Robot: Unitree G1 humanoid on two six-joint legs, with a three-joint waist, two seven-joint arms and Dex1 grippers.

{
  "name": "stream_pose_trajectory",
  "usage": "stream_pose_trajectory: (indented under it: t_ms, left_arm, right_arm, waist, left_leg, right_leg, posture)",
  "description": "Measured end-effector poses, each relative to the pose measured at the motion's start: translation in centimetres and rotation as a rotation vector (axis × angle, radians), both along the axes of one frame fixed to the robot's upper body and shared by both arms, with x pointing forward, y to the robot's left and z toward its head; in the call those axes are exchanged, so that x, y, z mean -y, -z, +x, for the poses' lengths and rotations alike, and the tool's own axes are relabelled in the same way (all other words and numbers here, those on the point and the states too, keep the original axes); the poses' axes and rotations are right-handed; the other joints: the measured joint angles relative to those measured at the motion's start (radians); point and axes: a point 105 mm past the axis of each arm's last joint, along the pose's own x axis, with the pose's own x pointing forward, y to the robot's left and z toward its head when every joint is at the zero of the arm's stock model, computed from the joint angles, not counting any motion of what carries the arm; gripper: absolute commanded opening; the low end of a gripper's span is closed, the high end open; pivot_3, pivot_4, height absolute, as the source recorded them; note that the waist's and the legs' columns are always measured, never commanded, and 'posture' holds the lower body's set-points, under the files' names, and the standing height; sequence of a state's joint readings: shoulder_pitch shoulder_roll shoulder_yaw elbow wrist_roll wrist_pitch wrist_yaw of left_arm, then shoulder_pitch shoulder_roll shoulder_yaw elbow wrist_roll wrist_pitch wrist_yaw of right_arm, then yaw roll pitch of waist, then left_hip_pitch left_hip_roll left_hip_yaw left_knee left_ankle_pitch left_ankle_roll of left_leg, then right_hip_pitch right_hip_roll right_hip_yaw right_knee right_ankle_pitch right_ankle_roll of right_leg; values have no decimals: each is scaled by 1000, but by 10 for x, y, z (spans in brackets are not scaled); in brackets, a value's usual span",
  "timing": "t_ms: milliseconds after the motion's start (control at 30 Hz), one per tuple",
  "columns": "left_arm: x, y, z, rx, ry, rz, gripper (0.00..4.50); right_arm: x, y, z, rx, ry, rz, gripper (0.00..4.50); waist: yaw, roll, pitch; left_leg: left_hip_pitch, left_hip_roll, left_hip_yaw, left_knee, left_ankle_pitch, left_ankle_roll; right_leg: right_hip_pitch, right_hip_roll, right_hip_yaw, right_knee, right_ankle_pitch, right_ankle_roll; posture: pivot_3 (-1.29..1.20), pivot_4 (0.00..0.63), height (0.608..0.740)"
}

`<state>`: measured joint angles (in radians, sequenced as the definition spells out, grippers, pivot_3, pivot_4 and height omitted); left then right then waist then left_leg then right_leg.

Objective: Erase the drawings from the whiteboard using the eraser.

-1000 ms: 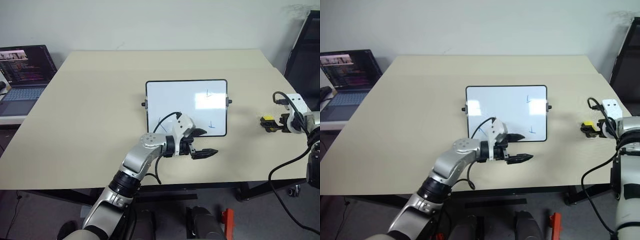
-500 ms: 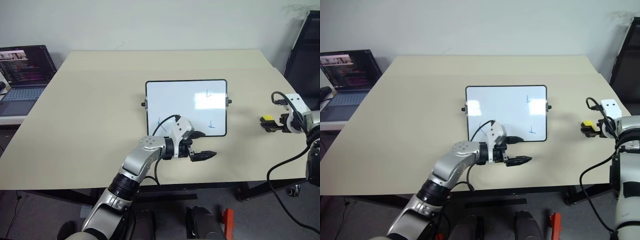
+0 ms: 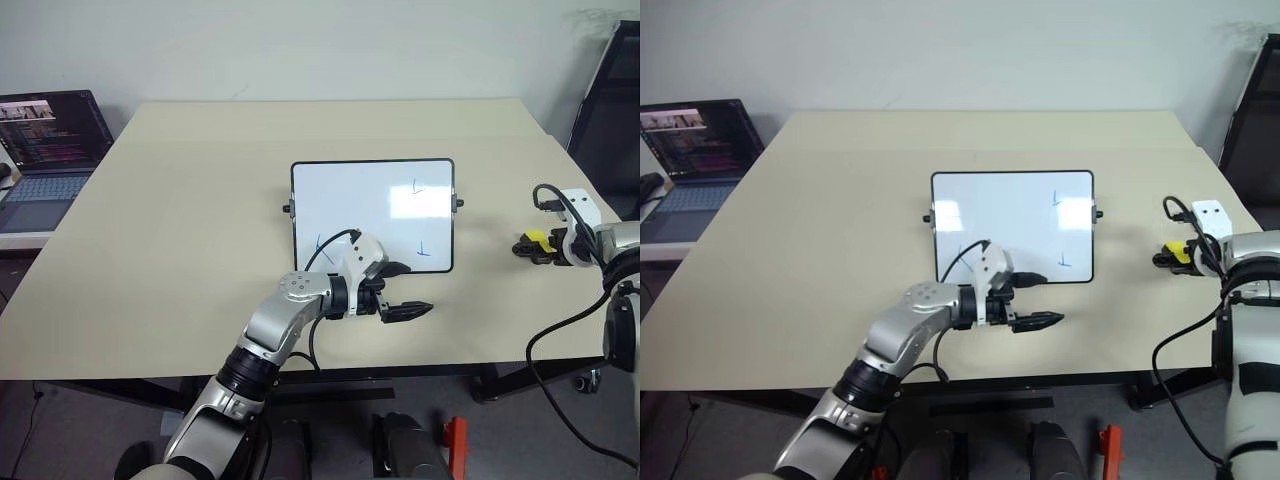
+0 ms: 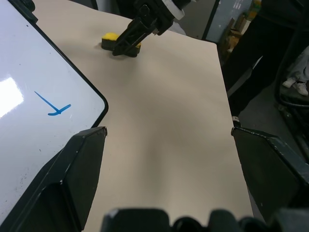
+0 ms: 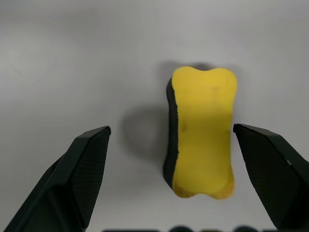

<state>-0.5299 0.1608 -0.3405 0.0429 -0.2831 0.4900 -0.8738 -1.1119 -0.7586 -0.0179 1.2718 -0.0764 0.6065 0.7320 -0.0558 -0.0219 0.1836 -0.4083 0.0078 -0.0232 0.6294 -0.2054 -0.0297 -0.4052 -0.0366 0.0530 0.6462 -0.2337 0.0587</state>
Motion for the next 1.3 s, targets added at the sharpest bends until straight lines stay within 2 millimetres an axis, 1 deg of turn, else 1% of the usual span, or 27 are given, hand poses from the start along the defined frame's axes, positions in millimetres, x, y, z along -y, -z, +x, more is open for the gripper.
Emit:
stream_pose_trajectory:
  t_ms: [100,433,667,767,833,1000,1300]
  left_arm:
    - [0,0,0,0,-1,0,4500]
    - [0,0,1,1,-9,2,4500]
    - [-1,0,1,1,-9,3,4500]
    - [-1,1,1,1,-8,6,4500]
    - [-2,2,1,2,-6,12,4500]
    - [-2,2,-1,1,8,16,4500]
    - [-2,3,-1,4,15,23,4500]
  right_arm:
    - [-8,7,1,-18,-16,24,4297]
    - [-13,6,0,-20,-29,48,4297]
    - [3,6,0,75,73,80,4297]
    - [15,0,-3,142,105,90,4297]
    - [21,0,-7,173,101,85,4297]
    - [24,17,-17,175,67,82,4297]
    - [18,13,-16,218,41,132,4297]
  waist:
    - [0,0,0]
    - [0,0,0]
    - [4,0,0]
    - [4,0,0]
    - [2,0,0]
    - [1,0,0]
    - [0,0,0]
  left_leg:
    - [0,0,0,0,0,0]
    - [0,0,0,0,0,0]
    - [0,0,0,0,0,0]
    - [0,0,0,0,0,0]
    - [0,0,0,0,0,0]
    - [0,0,0,0,0,0]
    - [1,0,1,0,0,0]
  right_leg:
    - [0,0,0,0,0,0]
    - [0,0,0,0,0,0]
    - [0,0,0,0,0,0]
    - [0,0,0,0,0,0]
    - [0,0,0,0,0,0]
    - [0,0,0,0,0,0]
    - [0,0,1,0,0,1]
  posture:
    - [0,150,740]
    - [0,150,740]
    - [0,150,740]
    - [0,150,740]
    - [0,150,740]
    - [0,150,740]
    - [0,150,740]
